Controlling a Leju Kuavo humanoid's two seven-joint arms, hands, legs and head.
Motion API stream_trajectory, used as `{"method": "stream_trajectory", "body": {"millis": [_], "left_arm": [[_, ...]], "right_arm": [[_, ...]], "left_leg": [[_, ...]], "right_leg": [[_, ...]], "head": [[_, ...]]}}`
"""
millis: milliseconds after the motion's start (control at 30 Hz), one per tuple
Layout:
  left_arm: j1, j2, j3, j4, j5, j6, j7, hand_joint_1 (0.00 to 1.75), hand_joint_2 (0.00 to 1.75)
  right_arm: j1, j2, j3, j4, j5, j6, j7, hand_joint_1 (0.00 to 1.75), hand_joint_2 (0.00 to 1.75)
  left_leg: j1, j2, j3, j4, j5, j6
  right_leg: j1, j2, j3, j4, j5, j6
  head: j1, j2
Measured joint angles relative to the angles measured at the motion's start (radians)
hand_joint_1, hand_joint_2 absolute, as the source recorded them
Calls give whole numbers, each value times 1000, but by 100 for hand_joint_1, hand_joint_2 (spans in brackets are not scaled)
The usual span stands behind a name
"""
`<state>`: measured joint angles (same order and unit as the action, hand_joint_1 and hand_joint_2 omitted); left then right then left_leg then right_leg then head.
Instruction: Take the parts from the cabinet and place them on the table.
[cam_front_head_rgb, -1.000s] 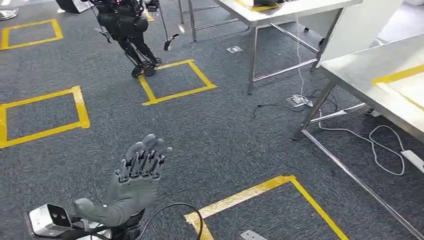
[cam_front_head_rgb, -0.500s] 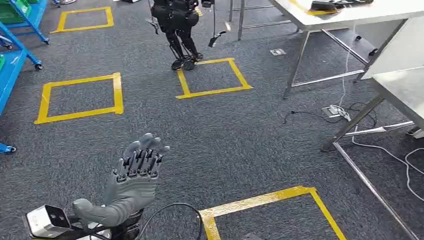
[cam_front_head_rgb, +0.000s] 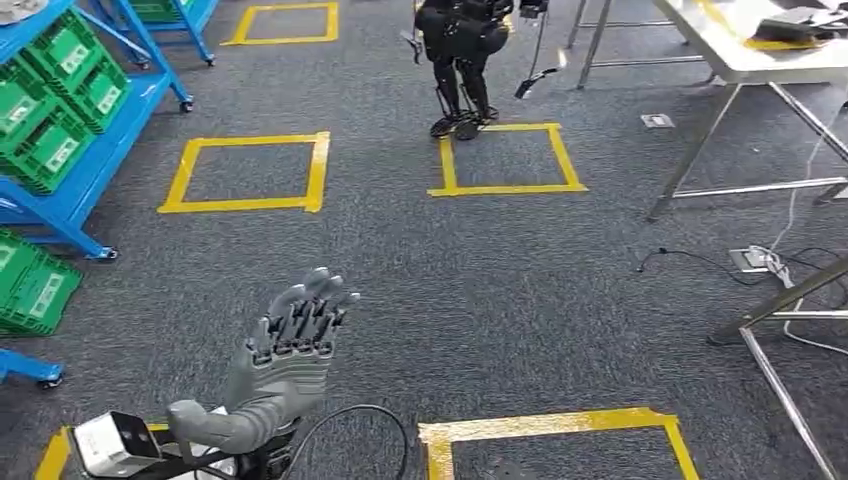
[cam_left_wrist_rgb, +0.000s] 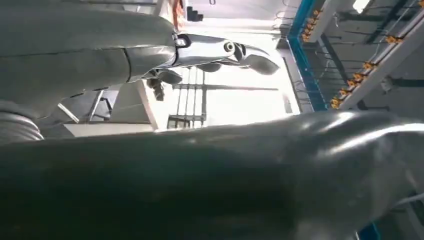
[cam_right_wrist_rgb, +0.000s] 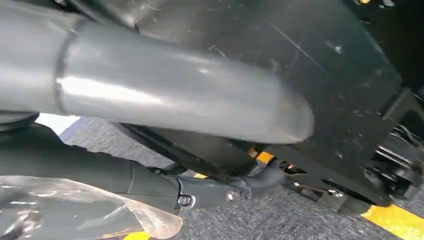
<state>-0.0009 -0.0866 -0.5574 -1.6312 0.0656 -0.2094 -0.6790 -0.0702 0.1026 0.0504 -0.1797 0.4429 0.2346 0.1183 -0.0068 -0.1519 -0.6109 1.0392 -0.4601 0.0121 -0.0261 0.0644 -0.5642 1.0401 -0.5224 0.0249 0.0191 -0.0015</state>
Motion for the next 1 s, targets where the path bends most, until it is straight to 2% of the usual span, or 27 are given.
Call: {"method": "stream_trajectory", "body": {"millis": [33, 67, 100, 133, 267, 333, 400, 433, 467, 500, 533, 600, 633, 667, 700, 733, 767, 800, 833, 867, 900, 933, 967, 1000], "left_arm": [[0, 0, -2, 1, -1, 0, 1, 0, 0], [-6, 0, -3, 1, 0, 0, 1, 0, 0], [-13, -1, -7, 3, 0, -1, 1, 0, 0], [-16, -1, -9, 3, 0, -1, 1, 0, 0], [-16, -1, -9, 3, 0, -1, 1, 0, 0], [-17, -1, -10, 4, 0, -1, 1, 0, 0], [-17, -1, -11, 5, 0, -2, 1, 0, 0], [-17, 0, -15, 7, 0, -3, 1, 0, 0], [-22, 0, -27, 12, 0, -3, 2, 0, 0], [-29, 0, -27, 13, 0, -3, 3, 0, 0], [-29, 0, -28, 13, 2, -3, 2, 0, 0], [-25, 3, -28, 13, 6, -3, 0, 0, 0], [-25, 3, -28, 12, 9, -3, -2, 0, 0], [-27, 4, -27, 12, 9, -4, -4, 0, 0], [-28, 4, -27, 13, 12, -5, -4, 0, 0], [-27, 4, -27, 14, 14, -5, -4, 0, 0], [-25, 5, -27, 14, 14, -6, -4, 0, 0], [-23, 6, -27, 15, 15, -6, -4, 0, 0], [-23, 6, -27, 17, 15, -6, -4, 0, 0], [-23, 7, -27, 18, 17, -6, -4, 0, 0], [-23, 7, -27, 18, 18, -6, -4, 0, 0], [-23, 7, -27, 18, 18, -6, -4, 0, 0], [-23, 8, -27, 19, 18, -6, -4, 0, 0], [-25, 8, -27, 19, 19, -6, -4, 0, 0]], "right_arm": [[0, 2, -1, 0, 0, 0, 0, 0, 0], [2, 2, -1, 0, 0, 0, 3, 0, 0], [5, 2, -1, 0, 1, 0, 5, 0, 0], [7, 1, -2, 0, 1, 0, 5, 0, 0], [7, 1, -2, 0, 1, 0, 5, 0, 0], [7, 1, -2, 0, 2, 0, 5, 0, 0], [7, 1, -2, 0, 2, 0, 5, 0, 0], [7, 0, -2, 0, 3, 0, 6, 0, 0], [7, -1, -1, 0, 10, 2, 8, 0, 0], [10, -1, 0, 0, 17, 2, 7, 0, 0], [10, -3, 0, 0, 19, 3, 6, 0, 0], [6, -4, 0, 0, 19, 4, 5, 0, 0], [6, -5, 0, 0, 18, 4, 4, 0, 0], [7, -7, 0, 0, 17, 3, 3, 0, 0], [6, -7, 0, 0, 15, 3, -2, 0, 0], [6, -7, 0, 0, 15, 5, -6, 0, 0], [4, -7, 0, 0, 15, 5, -7, 0, 0], [1, -7, -1, 0, 14, 5, -8, 0, 0], [1, -7, -1, 0, 15, 5, -8, 0, 0], [0, -7, -1, 0, 16, 5, -8, 0, 0], [1, -7, 0, 0, 19, 5, -5, 0, 0], [2, -8, 0, 0, 21, 5, -4, 0, 0], [3, -7, 1, 0, 21, 6, -5, 0, 0], [2, -6, 1, 0, 20, 7, -6, 0, 0]], "left_leg": [[-3, 37, -3, 11, -9, -3], [-7, 98, -19, 44, -31, -10], [-4, 126, -54, 115, -69, -16], [-2, 134, -78, 164, -91, -18], [-2, 134, -78, 164, -91, -18], [-1, 137, -90, 188, -101, -19], [1, 140, -114, 235, -119, -20], [4, 141, -142, 290, -135, -22], [3, 172, -38, 79, 11, -10], [-20, 236, -2, 5, -1, 4], [-20, 229, -7, 8, -4, 8], [-22, 203, -7, 1, -6, 16], [-8, 189, 6, -13, 1, 25], [-7, 178, 8, -15, 2, 29], [-5, 168, 8, -15, 2, 32], [-5, 157, 8, -15, 0, 35], [-6, 143, 9, -15, -1, 37], [-6, 130, 9, -14, -2, 38], [-6, 113, 11, -14, -2, 38], [-6, 94, 15, -13, -3, 37], [-5, 76, 18, -12, -5, 34], [-3, 59, 21, -8, -9, 30], [-2, 48, 19, -4, -13, 25], [-5, 36, 9, 7, -16, 19]], "right_leg": [[-2, -16, 5, -5, 3, -7], [0, -28, 10, -8, 1, -13], [3, -46, 11, -8, -1, -17], [4, -56, 12, -8, -3, -19], [4, -56, 12, -8, -3, -19], [5, -61, 12, -8, -3, -20], [6, -71, 12, -8, -4, -22], [7, -85, 12, -7, -6, -23], [10, -142, 31, -8, -22, -21], [17, -160, 34, -8, -31, -8], [19, -172, 37, -11, -32, -5], [18, -197, 51, -20, -36, 3], [15, -188, 45, -19, -46, 11], [13, -134, 40, 7, -62, 10], [14, -97, 11, 65, -91, 10], [14, -77, -32, 148, -125, 11], [15, -70, -78, 229, -154, 13], [16, -68, -111, 280, -162, 14], [16, -68, -122, 285, -144, 14], [16, -67, -110, 243, -101, 13], [13, -62, -79, 162, -44, 13], [8, -42, -42, 65, 13, 14], [1, 10, -22, 25, 9, 16], [-3, 32, -14, -4, 0, 15]], "head": [[2, 0], [-12, 0], [-12, 0], [-12, 0], [-12, 0], [-13, 0], [-13, 0], [-13, 0], [-13, 0], [-16, 0], [-11, 0], [-12, 0], [-11, 0], [-7, 0], [-5, 0], [0, 0], [2, 0], [1, 0], [2, 0], [2, 0], [2, 0], [2, 0], [1, 0], [3, 0]]}}
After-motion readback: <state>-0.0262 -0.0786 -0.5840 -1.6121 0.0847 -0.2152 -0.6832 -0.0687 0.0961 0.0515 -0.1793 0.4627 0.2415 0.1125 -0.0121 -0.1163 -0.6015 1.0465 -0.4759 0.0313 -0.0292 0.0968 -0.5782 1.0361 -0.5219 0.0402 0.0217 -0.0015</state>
